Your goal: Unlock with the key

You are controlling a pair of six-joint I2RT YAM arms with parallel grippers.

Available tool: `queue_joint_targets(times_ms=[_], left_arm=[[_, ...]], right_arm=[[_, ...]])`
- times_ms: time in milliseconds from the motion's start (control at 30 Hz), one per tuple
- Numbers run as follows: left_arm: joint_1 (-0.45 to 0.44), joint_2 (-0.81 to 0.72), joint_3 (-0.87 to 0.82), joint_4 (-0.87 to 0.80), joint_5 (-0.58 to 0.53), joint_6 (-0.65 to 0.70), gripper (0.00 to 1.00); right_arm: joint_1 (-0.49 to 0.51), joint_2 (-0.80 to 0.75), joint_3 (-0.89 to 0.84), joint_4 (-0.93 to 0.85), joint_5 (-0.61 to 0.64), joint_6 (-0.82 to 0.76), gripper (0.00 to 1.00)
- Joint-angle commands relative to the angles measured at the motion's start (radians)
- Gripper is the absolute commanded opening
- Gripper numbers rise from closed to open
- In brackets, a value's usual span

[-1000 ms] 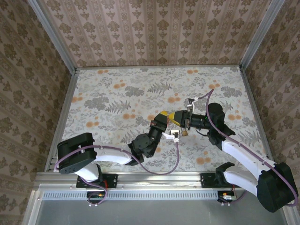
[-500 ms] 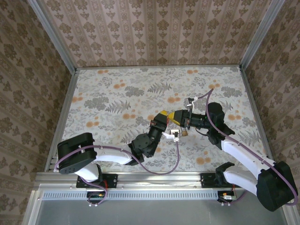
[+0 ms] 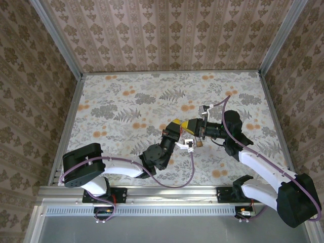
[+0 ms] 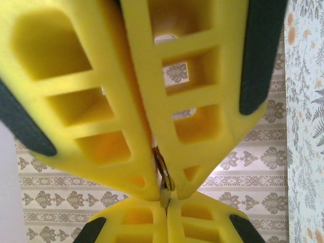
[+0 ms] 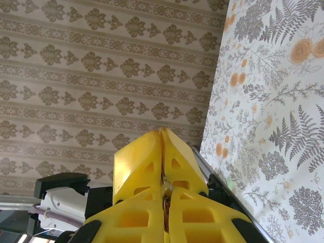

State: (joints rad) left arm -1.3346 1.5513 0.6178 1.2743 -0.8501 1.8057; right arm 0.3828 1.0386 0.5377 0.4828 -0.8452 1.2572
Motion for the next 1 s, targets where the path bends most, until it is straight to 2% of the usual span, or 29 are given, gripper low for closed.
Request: queue_joint_targets(times_ms=[0, 67, 233, 300, 333, 433, 467, 533, 833, 967], left_arm=[[-0.012, 0.015, 0.014, 0.014, 0.005, -0.021, 0.03], [-0.012, 0.011, 0.01, 0.014, 0.001, -0.021, 0.13], [-0.012, 0.002, -0.006, 0.014, -0.014, -0.022, 0.49], [-0.012, -0.005, -0.012, 0.014, -0.022, -0.026, 0.55], [-0.014, -0.009, -0.016, 0.016, -0.026, -0.028, 0.62], [-0.013, -0.033, -0.024, 0.016, -0.041, -0.029, 0.64], [-0.013, -0.043, -0.026, 0.016, -0.047, -0.027, 0.7], [-0.012, -0.078, -0.031, 0.016, -0.059, -0.032, 0.99], [-0.008, -0.179, -0.062, 0.015, -0.084, -0.092, 1.0], [0.015, -0.222, -0.04, 0.006, -0.115, -0.217, 1.0]], right_arm=[[0.002, -0.036, 0.053, 0.027, 0.029, -0.01, 0.07], [0.001, -0.049, 0.061, -0.003, 0.04, -0.027, 0.07], [-0.002, -0.073, 0.092, -0.087, 0.058, -0.08, 0.06], [-0.005, -0.08, 0.106, -0.121, 0.064, -0.103, 0.06], [-0.005, -0.083, 0.112, -0.142, 0.068, -0.115, 0.06], [-0.005, -0.087, 0.129, -0.205, 0.075, -0.159, 0.05], [-0.005, -0.091, 0.135, -0.238, 0.081, -0.181, 0.05], [-0.005, -0.11, 0.154, -0.342, 0.1, -0.26, 0.05], [-0.005, -0.212, 0.217, -0.688, 0.226, -0.565, 0.05], [-0.005, -0.217, 0.226, -0.743, 0.263, -0.614, 0.05]])
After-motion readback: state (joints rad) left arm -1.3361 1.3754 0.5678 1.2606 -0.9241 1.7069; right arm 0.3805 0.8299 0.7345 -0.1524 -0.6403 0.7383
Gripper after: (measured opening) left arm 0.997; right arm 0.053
